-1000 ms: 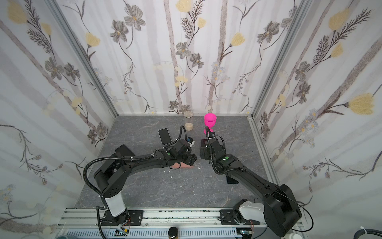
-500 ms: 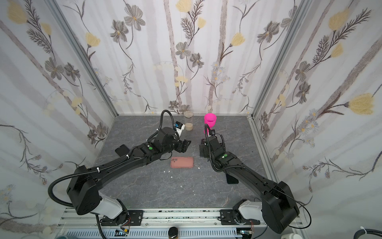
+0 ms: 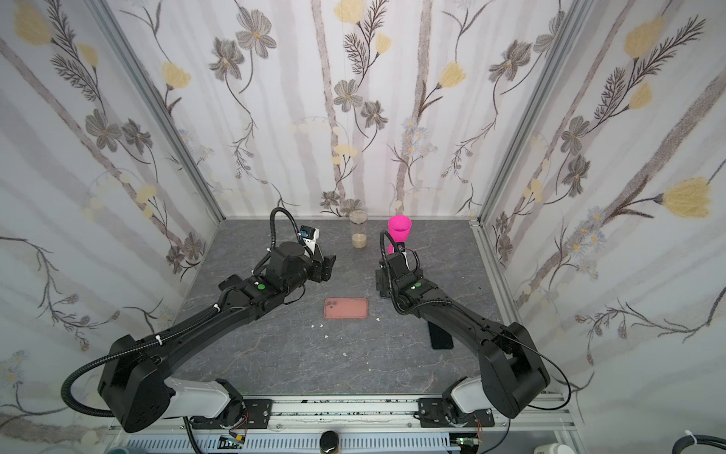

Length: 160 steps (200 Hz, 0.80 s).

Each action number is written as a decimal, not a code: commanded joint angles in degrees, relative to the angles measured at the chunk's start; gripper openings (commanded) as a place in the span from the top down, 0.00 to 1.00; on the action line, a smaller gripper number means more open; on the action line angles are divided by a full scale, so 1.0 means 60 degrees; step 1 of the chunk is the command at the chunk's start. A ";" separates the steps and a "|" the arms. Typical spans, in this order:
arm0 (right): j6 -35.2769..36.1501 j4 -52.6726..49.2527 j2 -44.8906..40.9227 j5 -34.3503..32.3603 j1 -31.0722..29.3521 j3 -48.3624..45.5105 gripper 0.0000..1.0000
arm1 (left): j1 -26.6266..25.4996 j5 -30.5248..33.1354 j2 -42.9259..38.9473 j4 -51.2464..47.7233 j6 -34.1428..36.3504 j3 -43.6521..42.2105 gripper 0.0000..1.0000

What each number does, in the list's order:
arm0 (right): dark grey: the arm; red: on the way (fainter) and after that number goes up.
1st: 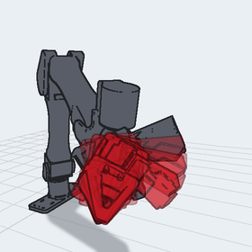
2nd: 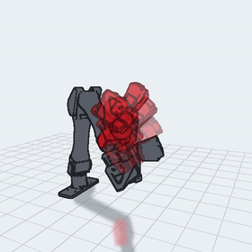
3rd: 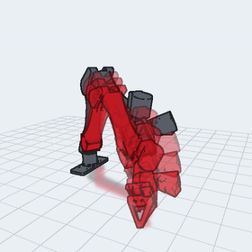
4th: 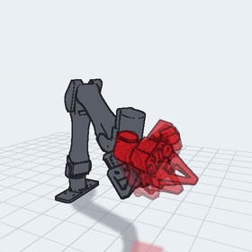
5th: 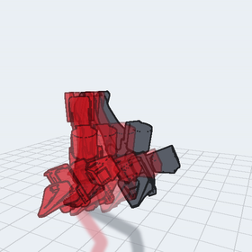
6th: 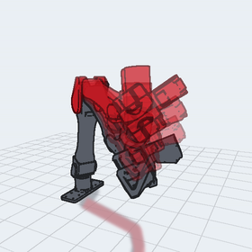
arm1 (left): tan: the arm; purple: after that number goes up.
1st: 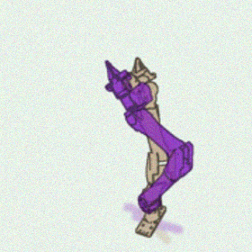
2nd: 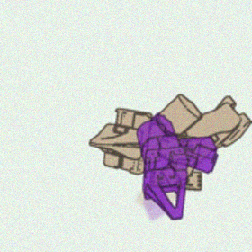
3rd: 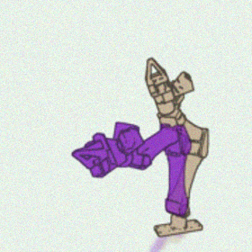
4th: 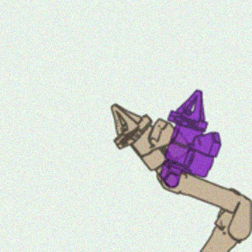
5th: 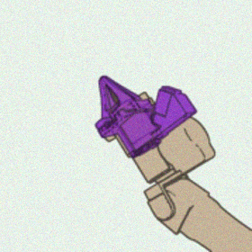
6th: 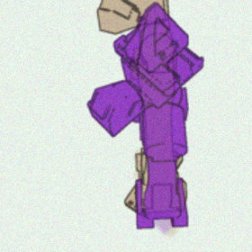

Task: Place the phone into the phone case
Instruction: 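Lower the right gripper over the blue-edged black phone beside the pink glass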

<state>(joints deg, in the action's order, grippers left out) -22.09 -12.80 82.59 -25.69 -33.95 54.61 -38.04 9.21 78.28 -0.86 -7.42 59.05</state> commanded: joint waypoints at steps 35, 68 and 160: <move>-0.0595 -0.0040 0.0983 0.0422 0.0238 0.0473 0.01 | 0.0021 -0.0408 0.0309 -0.0203 -0.0250 0.0316 0.18; -0.0854 -0.0021 0.1408 0.0730 0.0424 0.0623 0.01 | 0.0025 -0.0466 0.0441 -0.0535 -0.0202 0.0506 0.18; -0.0888 -0.0079 0.3086 0.1542 0.0698 0.1217 0.00 | 0.0172 -0.0544 0.0573 -0.0954 -0.0083 0.0735 0.18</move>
<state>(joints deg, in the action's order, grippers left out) -26.57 -13.06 99.50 -17.63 -29.98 60.75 -37.17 6.15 81.41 -6.20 -8.16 62.65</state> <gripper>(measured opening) 0.995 0.824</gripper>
